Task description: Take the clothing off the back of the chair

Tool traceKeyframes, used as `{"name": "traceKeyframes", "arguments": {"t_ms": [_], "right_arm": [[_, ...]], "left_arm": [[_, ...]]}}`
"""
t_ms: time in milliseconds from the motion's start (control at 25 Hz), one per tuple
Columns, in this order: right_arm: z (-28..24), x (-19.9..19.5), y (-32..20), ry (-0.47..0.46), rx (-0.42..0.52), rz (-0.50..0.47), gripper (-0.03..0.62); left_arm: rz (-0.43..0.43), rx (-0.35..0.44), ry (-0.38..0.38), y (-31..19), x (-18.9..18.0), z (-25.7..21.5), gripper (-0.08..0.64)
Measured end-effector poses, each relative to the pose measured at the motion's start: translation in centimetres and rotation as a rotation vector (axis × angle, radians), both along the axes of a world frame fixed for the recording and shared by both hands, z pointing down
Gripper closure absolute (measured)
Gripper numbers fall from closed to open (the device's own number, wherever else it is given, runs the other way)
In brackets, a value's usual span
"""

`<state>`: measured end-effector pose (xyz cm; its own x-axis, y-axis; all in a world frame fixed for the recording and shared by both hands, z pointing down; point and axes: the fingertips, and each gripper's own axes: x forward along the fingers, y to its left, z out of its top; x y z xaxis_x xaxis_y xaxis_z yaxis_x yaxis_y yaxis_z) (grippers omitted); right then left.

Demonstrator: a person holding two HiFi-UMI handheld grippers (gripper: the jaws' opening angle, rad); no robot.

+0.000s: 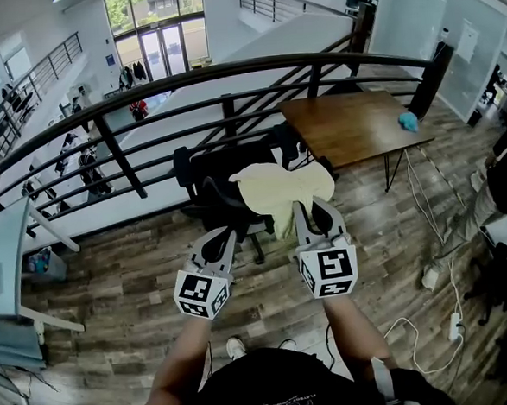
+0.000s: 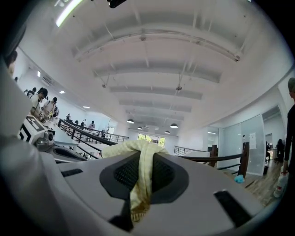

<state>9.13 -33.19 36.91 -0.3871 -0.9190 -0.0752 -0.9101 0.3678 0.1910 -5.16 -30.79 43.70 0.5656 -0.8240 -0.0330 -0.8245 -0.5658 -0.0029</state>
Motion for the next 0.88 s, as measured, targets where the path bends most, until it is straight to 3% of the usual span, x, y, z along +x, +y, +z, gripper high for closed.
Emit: {"name": "traceKeyframes", "arguments": {"t_ms": [880], "right_arm": [[-10.8, 1.0, 5.0, -0.027, 0.231, -0.059, 0.543]], "left_arm": [[0.007, 0.069, 0.024, 1.1, 1.8, -4.5, 0.546]]}}
